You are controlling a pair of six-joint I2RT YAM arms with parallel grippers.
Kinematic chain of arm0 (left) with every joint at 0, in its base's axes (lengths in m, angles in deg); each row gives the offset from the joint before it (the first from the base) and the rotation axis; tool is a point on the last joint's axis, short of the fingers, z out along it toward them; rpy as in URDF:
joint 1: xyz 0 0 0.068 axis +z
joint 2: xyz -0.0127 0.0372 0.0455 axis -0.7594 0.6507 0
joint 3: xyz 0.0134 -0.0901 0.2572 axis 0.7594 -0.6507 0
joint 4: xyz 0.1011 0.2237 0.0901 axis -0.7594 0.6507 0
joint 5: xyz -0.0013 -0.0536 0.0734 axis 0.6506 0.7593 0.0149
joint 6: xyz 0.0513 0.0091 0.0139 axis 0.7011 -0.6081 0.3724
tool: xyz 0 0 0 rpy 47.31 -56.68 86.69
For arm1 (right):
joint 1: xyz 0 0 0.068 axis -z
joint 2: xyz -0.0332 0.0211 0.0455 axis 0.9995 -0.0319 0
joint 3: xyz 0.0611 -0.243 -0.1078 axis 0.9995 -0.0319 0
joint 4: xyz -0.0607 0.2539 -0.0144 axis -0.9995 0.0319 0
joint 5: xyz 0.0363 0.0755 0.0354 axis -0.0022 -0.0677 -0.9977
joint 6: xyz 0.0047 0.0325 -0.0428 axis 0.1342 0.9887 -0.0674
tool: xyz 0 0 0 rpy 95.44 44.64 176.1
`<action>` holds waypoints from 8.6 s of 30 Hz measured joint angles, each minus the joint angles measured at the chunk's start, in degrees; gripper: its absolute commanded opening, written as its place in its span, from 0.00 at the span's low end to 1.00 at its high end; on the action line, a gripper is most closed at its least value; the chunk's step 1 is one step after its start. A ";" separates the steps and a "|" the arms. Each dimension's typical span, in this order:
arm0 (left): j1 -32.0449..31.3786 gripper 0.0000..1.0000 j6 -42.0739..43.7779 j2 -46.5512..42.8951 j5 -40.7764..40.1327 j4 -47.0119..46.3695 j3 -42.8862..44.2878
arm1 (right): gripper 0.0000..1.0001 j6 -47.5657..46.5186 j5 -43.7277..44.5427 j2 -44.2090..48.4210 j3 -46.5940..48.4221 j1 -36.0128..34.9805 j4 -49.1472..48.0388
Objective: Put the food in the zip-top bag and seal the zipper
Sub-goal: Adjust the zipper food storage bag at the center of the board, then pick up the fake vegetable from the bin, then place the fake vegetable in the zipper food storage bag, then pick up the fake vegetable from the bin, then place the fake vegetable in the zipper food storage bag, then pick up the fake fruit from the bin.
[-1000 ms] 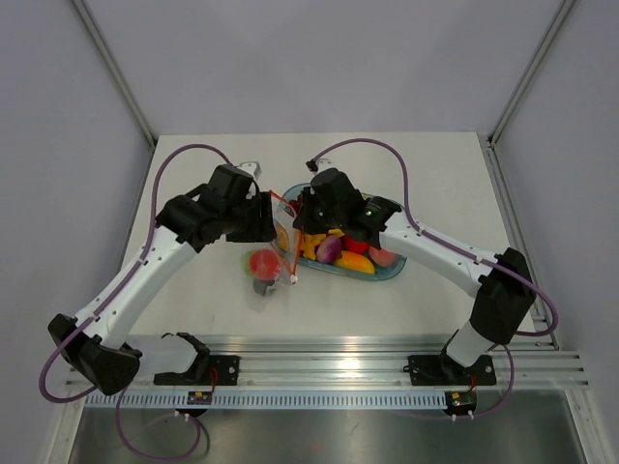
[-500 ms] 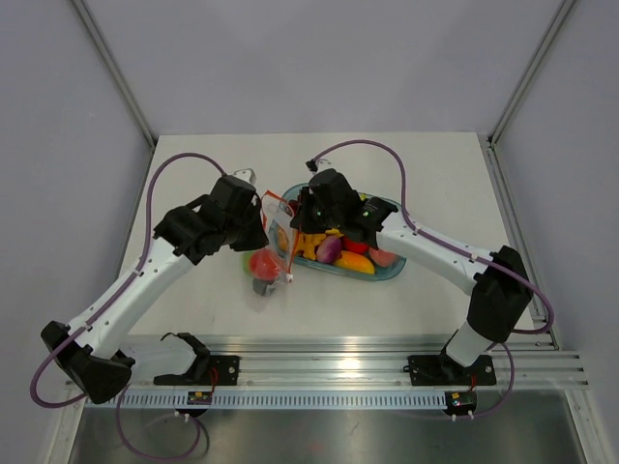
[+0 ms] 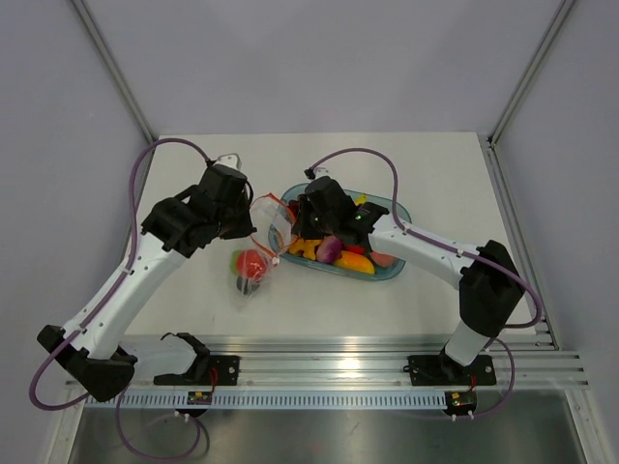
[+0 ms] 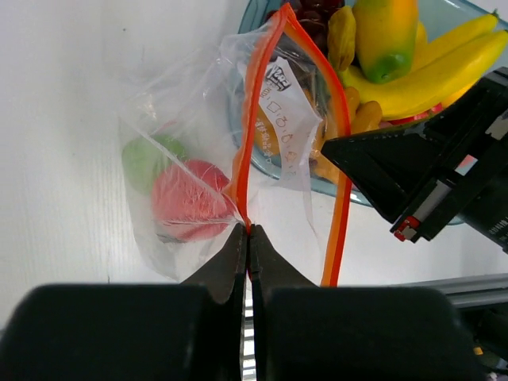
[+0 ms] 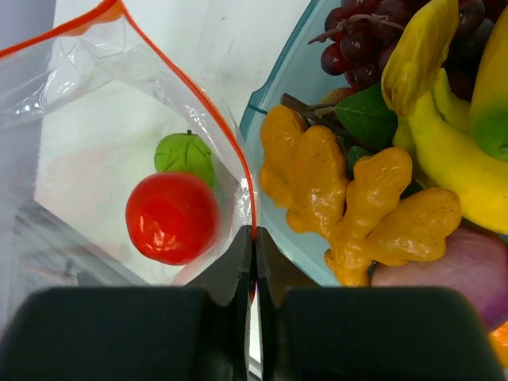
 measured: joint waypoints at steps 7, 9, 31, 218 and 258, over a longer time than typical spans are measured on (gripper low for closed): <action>0.28 0.00 1.36 1.05 1.22 -2.05 -3.02 | 0.78 -2.97 1.88 1.42 -0.44 0.22 2.45; 0.28 0.00 1.53 1.27 1.90 -2.78 -4.22 | 0.79 -3.65 3.98 4.61 -1.64 0.35 4.04; 0.28 0.00 2.38 1.81 4.04 -5.51 -4.79 | 0.85 -2.73 0.72 8.11 -17.33 7.65 1.86; 0.28 0.00 4.28 -0.50 5.33 -6.71 -5.90 | 0.81 -7.34 8.41 20.20 -5.22 11.87 21.53; 0.28 0.00 4.24 -1.53 5.51 -6.69 -5.88 | 0.46 -17.59 20.04 1.79 -13.16 14.36 18.29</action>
